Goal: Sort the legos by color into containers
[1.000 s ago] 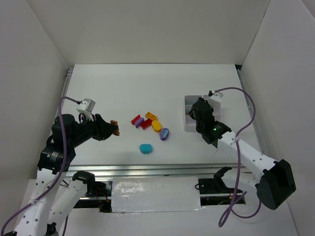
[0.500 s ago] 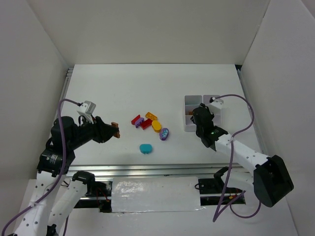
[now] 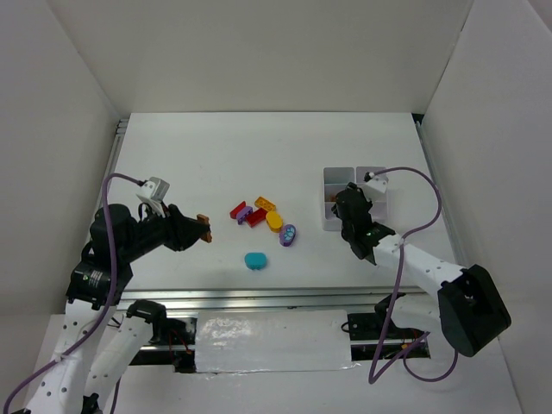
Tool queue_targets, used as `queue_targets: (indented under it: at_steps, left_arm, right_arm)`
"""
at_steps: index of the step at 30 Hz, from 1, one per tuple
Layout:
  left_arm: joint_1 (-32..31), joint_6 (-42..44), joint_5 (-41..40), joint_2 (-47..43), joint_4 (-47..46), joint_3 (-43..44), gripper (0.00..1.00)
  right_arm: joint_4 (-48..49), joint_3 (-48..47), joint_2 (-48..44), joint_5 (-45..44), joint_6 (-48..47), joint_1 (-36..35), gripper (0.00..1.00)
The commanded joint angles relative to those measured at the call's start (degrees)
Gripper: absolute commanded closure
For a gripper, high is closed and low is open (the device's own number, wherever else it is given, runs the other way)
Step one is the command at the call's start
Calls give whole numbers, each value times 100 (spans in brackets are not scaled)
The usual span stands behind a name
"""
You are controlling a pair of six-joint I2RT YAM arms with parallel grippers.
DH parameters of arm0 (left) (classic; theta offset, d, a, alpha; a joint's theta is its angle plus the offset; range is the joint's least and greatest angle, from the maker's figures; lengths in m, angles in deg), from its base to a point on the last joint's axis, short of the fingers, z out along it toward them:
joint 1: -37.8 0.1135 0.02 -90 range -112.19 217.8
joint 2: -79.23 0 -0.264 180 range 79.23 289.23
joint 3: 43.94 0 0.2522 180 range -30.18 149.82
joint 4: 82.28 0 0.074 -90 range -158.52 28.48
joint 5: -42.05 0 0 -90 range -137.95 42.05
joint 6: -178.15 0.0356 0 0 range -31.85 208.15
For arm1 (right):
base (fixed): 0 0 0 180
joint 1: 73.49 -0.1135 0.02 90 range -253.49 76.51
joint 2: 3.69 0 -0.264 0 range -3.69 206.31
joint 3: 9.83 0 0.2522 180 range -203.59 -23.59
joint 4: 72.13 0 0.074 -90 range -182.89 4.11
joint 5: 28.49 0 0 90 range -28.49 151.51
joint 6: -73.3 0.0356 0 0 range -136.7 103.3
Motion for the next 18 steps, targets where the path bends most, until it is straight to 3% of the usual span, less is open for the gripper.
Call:
queue_targets:
  at_steps: [1,10,12,18]
  left_arm:
    - [-14,83,137,-59,-262,-18,100]
    - [-31,74,102,-68,-236,0,100]
    - [-40,74,84,-76,-236,-9,100]
    - [-40,74,75,-85,-227,-9,99]
  right_arm:
    - [340,109,-82,-24,58,30,72]
    - [288,118,-21,37,84,30,55]
    - [297,110,-12,55,75,38,42]
    - [253,83,67,55,84,30,40]
